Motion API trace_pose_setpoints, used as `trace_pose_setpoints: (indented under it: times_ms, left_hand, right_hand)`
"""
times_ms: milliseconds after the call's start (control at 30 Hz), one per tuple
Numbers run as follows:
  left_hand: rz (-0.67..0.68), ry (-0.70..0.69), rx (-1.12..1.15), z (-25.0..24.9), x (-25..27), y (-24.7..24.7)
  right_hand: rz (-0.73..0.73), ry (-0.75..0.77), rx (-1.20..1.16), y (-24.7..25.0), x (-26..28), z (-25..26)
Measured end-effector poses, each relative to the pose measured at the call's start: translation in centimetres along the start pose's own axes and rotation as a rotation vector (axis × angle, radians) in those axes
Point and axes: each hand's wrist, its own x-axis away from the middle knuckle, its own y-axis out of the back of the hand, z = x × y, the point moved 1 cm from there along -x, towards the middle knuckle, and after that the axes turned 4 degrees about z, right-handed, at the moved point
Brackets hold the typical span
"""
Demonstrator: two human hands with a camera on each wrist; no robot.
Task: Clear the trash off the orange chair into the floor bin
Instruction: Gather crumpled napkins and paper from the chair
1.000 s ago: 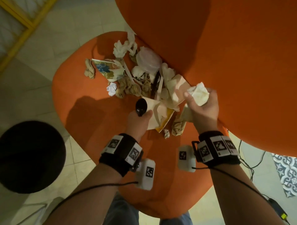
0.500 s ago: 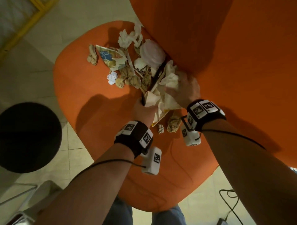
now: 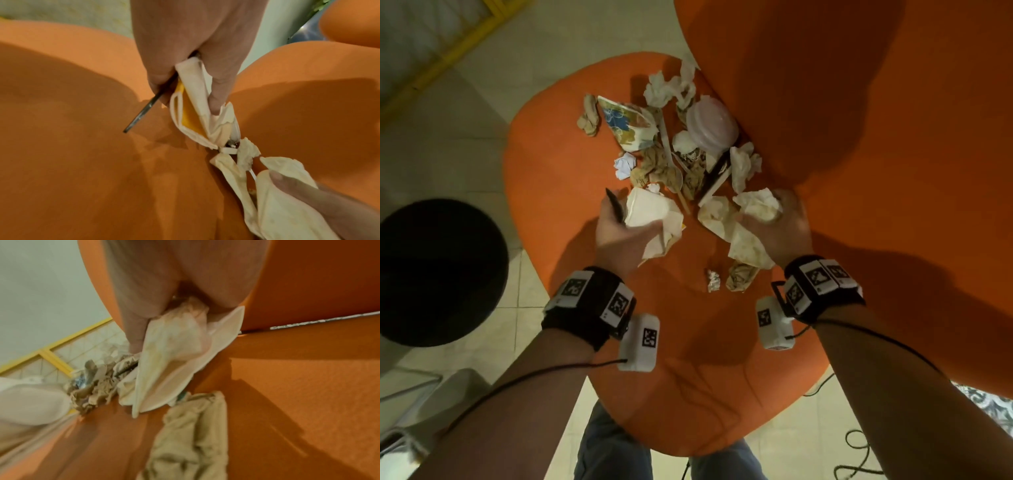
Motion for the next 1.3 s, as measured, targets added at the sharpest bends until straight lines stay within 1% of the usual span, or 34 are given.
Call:
trace_pose_setpoints:
  times_ms: [100, 167, 233, 367, 467, 567, 633, 700, 767, 900, 1000, 1067, 1233, 1300]
  left_hand:
    - [0.03, -0.041, -0.12, -0.9, -2.3, -0.1]
    - [0.052, -0.058, -0.18, -1.5, -4.3, 0.1]
    - [0.101, -0.049, -0.295, -1.7, -6.1, 0.0]
    - [0.161, 0.022, -0.508, -2.4, -8.3, -1.2]
    - [0.189, 0.032, -0.566, -2.8, -9.0, -2.2]
    - [0.233, 0.051, -0.658, -3.2, -9.1, -2.5]
    - [0.243, 0.058, -0.7, -3.4, -9.0, -2.6]
    - [0.229, 0.04, -0.658, -3.5, -8.5, -2.5]
    - [0.188, 0.045, -0.561, -3.4, -7.9, -2.3]
    - [0.11, 0.1, -0.417, -2.3, -6.2, -1.4]
    - [0.064, 0.169, -0.363, -1.2, -4.5, -0.4]
    - [0.049, 0.153, -0.372, -0.7, -3.0, 0.0]
    - [-0.049, 0.154, -0.386, 0.8, -0.4, 0.8]
    - [-0.055, 0.14, -0.376, 1.0, 0.5, 0.9]
  right_hand:
    - [-0.014, -0.027, -0.145, 0.1, 0.6, 0.5]
    - [0.051, -0.026, -0.243, 0.0, 1.1, 1.0]
    - [0.145, -0.025, -0.26, -0.5, 1.5, 1.1]
    - [0.297, -0.028, -0.088, -1.9, 2.7, 1.0]
    - [0.395, -0.014, 0.029, -2.6, 4.3, 0.5]
    - [0.468, 0.081, 0.193, -3.1, 6.0, 0.5]
    - [0.466, 0.141, 0.36, -3.7, 6.6, 0.2]
    - [0.445, 0.154, 0.466, -4.1, 6.8, 0.0]
    - [0.431, 0.154, 0.528, -4.4, 6.8, -0.1]
    - [0.475, 0.127, 0.589, -4.7, 6.5, 0.3]
    - [0.521, 0.122, 0.551, -4.9, 6.1, 0.4]
    - [0.542, 0.131, 0.534, -4.8, 5.8, 0.4]
    - [0.574, 0.121, 0.526, -4.5, 5.2, 0.6]
    - [0.574, 0.104, 0.461, -4.2, 5.1, 0.6]
